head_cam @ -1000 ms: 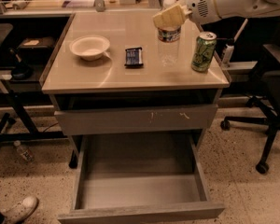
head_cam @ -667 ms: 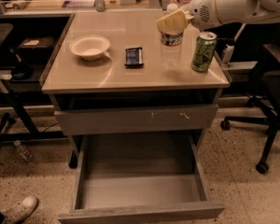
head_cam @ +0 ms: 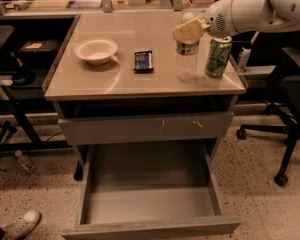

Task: Pick water bottle from middle drawer and place on counter

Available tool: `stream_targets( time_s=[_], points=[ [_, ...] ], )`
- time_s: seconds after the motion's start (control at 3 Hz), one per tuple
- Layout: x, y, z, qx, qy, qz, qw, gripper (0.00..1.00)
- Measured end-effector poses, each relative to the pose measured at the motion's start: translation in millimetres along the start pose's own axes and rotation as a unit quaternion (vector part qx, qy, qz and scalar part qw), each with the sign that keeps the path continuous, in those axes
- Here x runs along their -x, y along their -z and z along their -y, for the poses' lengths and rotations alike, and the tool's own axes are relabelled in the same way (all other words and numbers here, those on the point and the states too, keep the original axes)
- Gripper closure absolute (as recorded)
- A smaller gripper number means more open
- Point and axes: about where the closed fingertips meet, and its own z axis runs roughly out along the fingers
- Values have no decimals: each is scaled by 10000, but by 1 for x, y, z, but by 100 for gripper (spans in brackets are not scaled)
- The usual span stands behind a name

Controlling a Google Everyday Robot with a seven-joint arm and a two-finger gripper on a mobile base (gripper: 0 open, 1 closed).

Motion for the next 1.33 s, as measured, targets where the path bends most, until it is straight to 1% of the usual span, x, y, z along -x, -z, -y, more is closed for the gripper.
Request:
stream_targets(
  time_s=[0.33,1.0,1.33],
  points=[
    [-4,-7,8,33,-104,-29,9999,100],
    [-7,-12,13,107,-214,87,9997,100],
    [-7,-12,13,107,-214,87,9997,81]
  ],
)
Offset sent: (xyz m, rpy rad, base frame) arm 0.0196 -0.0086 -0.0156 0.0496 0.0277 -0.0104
